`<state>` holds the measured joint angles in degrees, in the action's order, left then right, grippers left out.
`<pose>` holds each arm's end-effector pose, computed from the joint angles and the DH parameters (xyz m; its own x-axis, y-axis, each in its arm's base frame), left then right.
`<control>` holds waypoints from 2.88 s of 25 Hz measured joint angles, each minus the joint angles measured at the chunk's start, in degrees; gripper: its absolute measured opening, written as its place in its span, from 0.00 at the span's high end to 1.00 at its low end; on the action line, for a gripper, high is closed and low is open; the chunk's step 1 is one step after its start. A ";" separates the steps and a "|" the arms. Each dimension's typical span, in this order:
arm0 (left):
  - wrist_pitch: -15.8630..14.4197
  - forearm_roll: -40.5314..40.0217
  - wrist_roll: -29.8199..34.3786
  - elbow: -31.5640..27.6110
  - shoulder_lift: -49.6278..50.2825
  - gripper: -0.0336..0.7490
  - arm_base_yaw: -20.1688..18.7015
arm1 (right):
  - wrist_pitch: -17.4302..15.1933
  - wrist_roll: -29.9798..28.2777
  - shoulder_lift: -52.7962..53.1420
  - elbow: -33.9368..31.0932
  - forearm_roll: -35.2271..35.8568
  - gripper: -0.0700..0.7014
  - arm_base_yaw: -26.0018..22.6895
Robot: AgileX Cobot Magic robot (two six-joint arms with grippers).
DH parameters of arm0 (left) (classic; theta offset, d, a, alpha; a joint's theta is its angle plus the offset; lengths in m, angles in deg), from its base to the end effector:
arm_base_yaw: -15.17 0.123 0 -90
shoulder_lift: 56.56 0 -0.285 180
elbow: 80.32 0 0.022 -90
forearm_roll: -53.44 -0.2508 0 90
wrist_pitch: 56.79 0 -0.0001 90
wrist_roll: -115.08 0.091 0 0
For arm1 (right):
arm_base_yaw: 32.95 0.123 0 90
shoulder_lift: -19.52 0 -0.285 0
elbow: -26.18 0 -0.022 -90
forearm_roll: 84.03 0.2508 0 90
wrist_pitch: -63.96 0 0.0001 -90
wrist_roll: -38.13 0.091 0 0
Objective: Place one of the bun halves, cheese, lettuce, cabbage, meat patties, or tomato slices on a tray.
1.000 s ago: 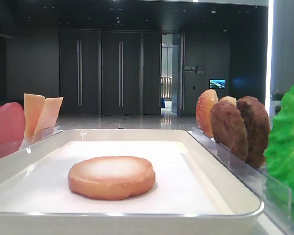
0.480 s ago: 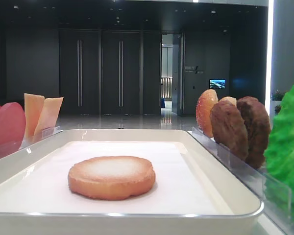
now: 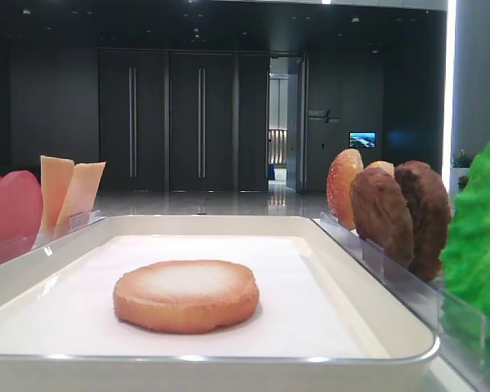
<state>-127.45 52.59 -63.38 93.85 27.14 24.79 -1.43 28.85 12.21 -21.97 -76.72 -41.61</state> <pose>0.2464 0.0430 0.3447 -0.9326 -0.1258 -0.3383 -0.1422 0.9895 0.0239 -0.0092 0.0120 0.2734 -0.5069 -0.0317 -0.8614 -0.0038 0.9994 -0.0346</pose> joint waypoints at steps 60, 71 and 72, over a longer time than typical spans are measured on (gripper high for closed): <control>-1.65 3.18 2.23 -35.50 -76.73 0.29 -4.86 | 0.00 0.00 0.00 0.00 0.00 0.28 0.00; 4.32 4.85 2.13 -43.19 -76.94 0.29 -4.92 | 0.00 0.00 0.00 0.00 0.00 0.28 0.00; 5.32 4.85 2.13 -43.83 -76.94 0.29 -4.92 | 0.00 0.00 0.00 0.00 0.00 0.28 0.00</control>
<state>-122.12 57.44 -61.24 50.02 -49.80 19.87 -1.43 28.85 12.21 -21.97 -76.72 -41.61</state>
